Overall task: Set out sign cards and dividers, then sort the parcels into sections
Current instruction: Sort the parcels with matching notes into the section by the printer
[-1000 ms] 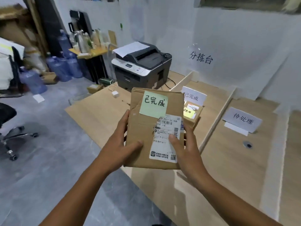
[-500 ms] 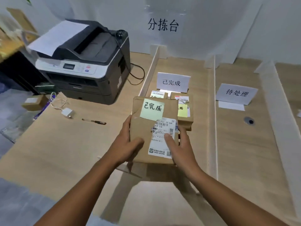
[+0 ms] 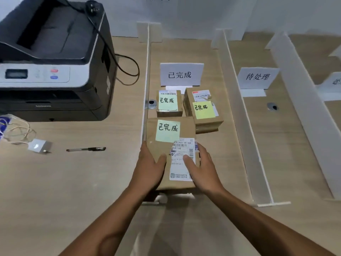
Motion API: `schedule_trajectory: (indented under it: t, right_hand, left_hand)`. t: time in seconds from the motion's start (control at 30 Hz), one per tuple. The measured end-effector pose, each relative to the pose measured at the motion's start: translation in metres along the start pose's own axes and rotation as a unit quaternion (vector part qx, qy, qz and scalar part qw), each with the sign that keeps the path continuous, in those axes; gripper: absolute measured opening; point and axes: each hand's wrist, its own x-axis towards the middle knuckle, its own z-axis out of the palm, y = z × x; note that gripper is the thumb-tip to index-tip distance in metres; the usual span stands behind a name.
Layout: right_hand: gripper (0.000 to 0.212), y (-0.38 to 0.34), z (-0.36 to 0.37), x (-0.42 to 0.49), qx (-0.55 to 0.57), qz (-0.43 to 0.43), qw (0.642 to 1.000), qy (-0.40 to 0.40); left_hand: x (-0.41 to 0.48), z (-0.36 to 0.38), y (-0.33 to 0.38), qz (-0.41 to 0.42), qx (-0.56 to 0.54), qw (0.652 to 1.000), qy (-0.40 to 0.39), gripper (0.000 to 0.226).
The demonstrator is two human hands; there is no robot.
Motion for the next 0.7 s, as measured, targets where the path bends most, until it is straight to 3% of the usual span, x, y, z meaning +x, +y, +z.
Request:
schedule_trajectory:
  t: [0.23,0.33,0.43,0.53,0.7]
  right_hand:
    - [0.064,0.006,0.011,0.005,-0.054,0.003,0.998,0.015]
    - [0.073,-0.007,-0.008,-0.009,-0.063,0.005,0.998,0.016]
    - [0.069,-0.031,-0.055,-0.031,-0.087,-0.055,0.993,0.056]
    - [0.066,-0.054,-0.133,-0.063,-0.147,-0.132,0.975,0.107]
    - [0.077,-0.047,-0.281,-0.131,-0.294,-0.167,0.911,0.236]
  left_hand:
    - [0.002,0.002,-0.001,0.012,0.026,1.000,0.008,0.052]
    - [-0.016,-0.008,0.025,0.082,0.071,0.994,0.034,0.057]
    - [-0.033,-0.020,0.072,0.189,0.075,0.977,0.062,0.061]
    - [-0.048,-0.011,0.141,0.302,0.124,0.945,0.019,0.068]
    - [-0.096,0.071,0.248,0.488,0.206,0.845,-0.068,0.097]
